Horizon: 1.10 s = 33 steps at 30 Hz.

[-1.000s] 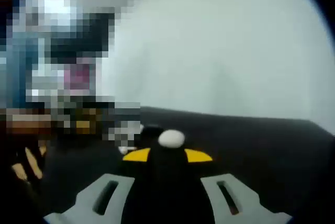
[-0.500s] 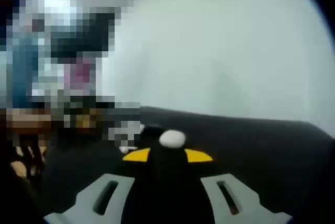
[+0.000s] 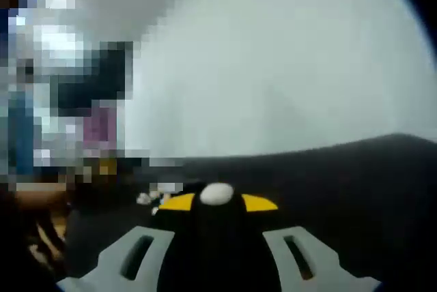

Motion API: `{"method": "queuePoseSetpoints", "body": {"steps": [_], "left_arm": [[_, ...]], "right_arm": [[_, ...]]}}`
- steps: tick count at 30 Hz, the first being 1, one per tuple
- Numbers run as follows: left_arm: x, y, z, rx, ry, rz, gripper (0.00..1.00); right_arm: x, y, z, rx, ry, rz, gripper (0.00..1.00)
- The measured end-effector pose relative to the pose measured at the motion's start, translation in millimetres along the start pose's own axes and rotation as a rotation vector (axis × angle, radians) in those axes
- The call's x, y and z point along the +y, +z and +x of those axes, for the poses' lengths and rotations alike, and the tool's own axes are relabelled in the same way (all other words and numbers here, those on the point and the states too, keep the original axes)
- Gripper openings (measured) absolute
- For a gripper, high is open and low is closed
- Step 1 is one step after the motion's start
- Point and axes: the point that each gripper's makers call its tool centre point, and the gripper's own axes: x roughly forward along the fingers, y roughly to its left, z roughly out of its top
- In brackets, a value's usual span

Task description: Pick up three earphones and place each one into its charging case using tactile feedback, ensure that each earphone is properly inserted and securely positioned inside the case.

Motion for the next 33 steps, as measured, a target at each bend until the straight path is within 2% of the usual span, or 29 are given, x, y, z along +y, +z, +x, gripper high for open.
{"method": "queuePoseSetpoints", "body": {"steps": [2, 6, 8, 10, 12, 16, 20, 22, 25, 28, 33], "left_arm": [[-0.8, -0.5, 0.3, 0.001, -0.005, 0.001, 0.19], [-3.9, -0.9, 1.1, 0.003, -0.022, -0.003, 0.19], [-5.2, -3.0, 2.2, 0.015, -0.025, -0.004, 0.19], [-8.6, -3.5, 1.8, 0.018, -0.035, 0.0, 0.19], [-11.3, -3.2, 1.3, 0.017, -0.041, 0.007, 0.19], [-13.2, -3.5, 1.3, 0.02, -0.052, 0.007, 0.2], [-12.5, -6.3, 2.0, 0.033, -0.042, 0.02, 0.2], [-15.4, -8.5, 1.8, 0.045, -0.052, 0.042, 0.2], [-22.9, -6.4, 0.7, 0.03, -0.077, 0.059, 0.21], [-22.9, -2.5, 1.6, 0.007, -0.06, 0.097, 0.22], [-12.9, 8.6, -3.4, -0.05, -0.021, 0.072, 0.23]], "right_arm": [[-3.2, -3.0, 1.5, 0.019, -0.014, 0.026, 0.27], [-13.7, -15.8, 10.0, 0.126, -0.059, 0.24, 0.27], [-15.0, -11.5, 17.4, 0.129, -0.071, 0.274, 0.27], [-7.9, 0.7, 29.7, 0.101, -0.039, 0.235, 0.27], [0.2, 14.4, 46.6, 0.104, 0.001, 0.14, 0.27], [5.3, 29.7, 70.6, 0.124, 0.002, 0.003, 0.28], [25.4, 22.8, 86.1, 0.188, 0.071, -0.161, 0.34], [27.6, 18.1, 88.5, 0.189, 0.091, -0.162, 0.35], [16.5, 9.9, 91.7, 0.218, 0.082, -0.102, 0.35], [12.5, 5.0, 95.8, 0.222, 0.074, -0.079, 0.35], [13.9, 4.7, 109.9, 0.226, 0.077, -0.087, 0.36]]}}
